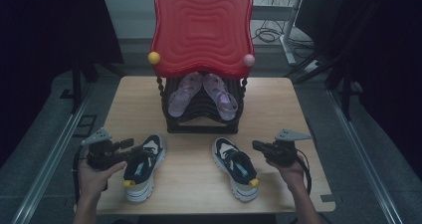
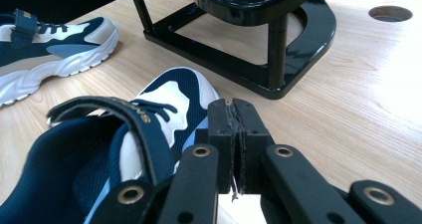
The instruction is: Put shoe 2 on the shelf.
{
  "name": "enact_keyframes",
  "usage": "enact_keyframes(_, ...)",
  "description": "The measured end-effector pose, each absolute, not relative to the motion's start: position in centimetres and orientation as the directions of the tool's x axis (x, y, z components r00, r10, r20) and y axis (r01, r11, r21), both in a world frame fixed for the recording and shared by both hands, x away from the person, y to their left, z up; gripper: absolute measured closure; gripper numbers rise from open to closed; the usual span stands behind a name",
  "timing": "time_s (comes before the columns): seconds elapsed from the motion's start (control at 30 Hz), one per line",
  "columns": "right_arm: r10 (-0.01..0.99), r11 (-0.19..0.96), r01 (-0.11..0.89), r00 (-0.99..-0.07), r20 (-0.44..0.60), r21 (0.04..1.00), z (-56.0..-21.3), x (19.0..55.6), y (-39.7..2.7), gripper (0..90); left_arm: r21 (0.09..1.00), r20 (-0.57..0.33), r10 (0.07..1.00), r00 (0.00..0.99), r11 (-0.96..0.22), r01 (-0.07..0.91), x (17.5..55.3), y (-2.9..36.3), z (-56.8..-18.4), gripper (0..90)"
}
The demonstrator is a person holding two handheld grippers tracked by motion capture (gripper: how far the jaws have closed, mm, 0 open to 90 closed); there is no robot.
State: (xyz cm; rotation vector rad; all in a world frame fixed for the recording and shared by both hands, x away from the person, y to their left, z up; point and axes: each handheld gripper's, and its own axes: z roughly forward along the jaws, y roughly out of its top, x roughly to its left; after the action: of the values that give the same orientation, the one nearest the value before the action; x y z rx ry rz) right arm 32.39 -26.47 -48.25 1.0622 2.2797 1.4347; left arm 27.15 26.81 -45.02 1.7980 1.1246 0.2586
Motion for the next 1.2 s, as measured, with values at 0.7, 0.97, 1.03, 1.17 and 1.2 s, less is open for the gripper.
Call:
enact_keyframes(0.7, 0.714, 0.213, 0.448, -0.678, 0.175, 0.868, -48.0, 29.4, -28.6, 76.1, 0.791, -0.290, 0.792, 0.537, -0.117, 0.601, 26.7, 27.0, -45.7, 44.7)
enact_keyframes(0.97, 0.720, 0.209, 0.449, -0.671, 0.174, 0.869, -47.9, 29.3, -28.6, 74.1, 0.779, -0.286, 0.802, 0.524, -0.124, 0.615, 26.0, 27.3, -46.2, 44.8)
enact_keyframes(1.03, 0.721, 0.208, 0.449, -0.671, 0.174, 0.869, -47.9, 29.3, -28.6, 74.1, 0.771, -0.287, 0.805, 0.518, -0.126, 0.624, 25.9, 27.3, -46.5, 44.8)
enact_keyframes(1.17, 0.718, 0.208, 0.446, -0.674, 0.174, 0.871, -47.8, 29.3, -28.5, 74.0, 0.762, -0.288, 0.814, 0.504, -0.123, 0.635, 25.6, 27.7, -47.1, 44.9)
enact_keyframes(1.2, 0.718, 0.207, 0.446, -0.674, 0.174, 0.871, -47.8, 29.3, -28.6, 73.9, 0.761, -0.287, 0.816, 0.501, -0.123, 0.637, 25.5, 27.8, -47.3, 44.9)
